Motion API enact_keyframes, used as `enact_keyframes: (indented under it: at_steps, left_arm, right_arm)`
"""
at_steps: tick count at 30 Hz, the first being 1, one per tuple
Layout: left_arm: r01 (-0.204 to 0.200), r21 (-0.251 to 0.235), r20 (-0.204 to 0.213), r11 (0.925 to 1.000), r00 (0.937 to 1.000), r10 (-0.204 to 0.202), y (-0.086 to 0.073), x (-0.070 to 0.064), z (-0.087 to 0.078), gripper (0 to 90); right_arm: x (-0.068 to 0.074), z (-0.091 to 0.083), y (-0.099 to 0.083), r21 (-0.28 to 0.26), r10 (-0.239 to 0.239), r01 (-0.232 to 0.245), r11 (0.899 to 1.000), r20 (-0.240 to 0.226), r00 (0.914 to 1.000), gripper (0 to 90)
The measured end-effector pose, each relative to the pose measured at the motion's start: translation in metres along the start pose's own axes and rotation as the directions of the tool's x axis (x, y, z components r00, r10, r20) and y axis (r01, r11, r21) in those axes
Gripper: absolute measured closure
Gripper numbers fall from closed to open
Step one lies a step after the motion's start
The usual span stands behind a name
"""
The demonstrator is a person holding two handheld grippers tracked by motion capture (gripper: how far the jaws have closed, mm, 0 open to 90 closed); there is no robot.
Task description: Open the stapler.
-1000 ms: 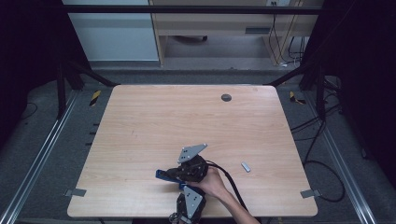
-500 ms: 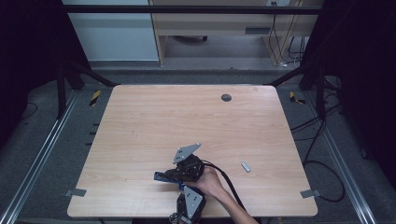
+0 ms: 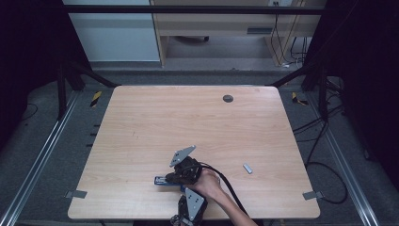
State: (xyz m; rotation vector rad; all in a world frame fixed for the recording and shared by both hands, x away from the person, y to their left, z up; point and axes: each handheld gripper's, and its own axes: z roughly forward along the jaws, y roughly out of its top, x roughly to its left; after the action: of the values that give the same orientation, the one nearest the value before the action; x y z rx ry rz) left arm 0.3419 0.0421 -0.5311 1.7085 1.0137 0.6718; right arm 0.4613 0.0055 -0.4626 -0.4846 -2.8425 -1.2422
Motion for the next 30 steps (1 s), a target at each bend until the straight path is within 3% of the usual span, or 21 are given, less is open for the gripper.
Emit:
enact_keyframes:
  at_steps: [2, 10, 19, 23, 24, 30]
  left_arm:
    - [0.000, 0.000, 0.000, 1.0000, 1.0000, 0.000, 0.000, 0.000, 0.000, 89.7]
    - [0.002, 0.000, 0.001, 1.0000, 1.0000, -0.002, 0.000, 0.000, 0.000, 89.7]
    - [0.014, -0.001, 0.006, 0.9999, 0.9999, -0.014, 0.000, 0.001, 0.000, 89.7]
    - [0.018, 0.002, 0.016, 0.9998, 0.9997, -0.018, 0.000, 0.003, -0.001, 89.6]
    - [0.017, 0.004, 0.025, 0.9998, 0.9995, -0.017, 0.000, 0.003, -0.001, 89.6]
    - [0.029, 0.008, 0.049, 0.9995, 0.9984, -0.029, 0.004, 0.008, -0.007, 87.3]
  right_arm:
    - [0.000, 0.003, 0.000, 0.023, -0.008, 0.008, 1.000, 0.004, 1.0000, 90.0]
    - [0.000, 0.004, 0.001, 0.027, 0.005, -0.005, 1.000, 0.003, 1.0000, 90.0]
    - [-0.003, -0.010, -0.001, -0.083, 0.003, -0.002, 0.997, 0.010, 0.9999, 90.0]
    - [-0.005, -0.022, -0.004, -0.162, 0.011, -0.004, 0.987, 0.040, 0.9991, 88.8]
    - [-0.006, -0.025, -0.005, -0.188, 0.015, -0.005, 0.982, 0.048, 0.9987, 83.7]
    - [-0.013, -0.048, -0.011, -0.297, 0.069, -0.038, 0.954, 0.093, 0.9932, 73.6]
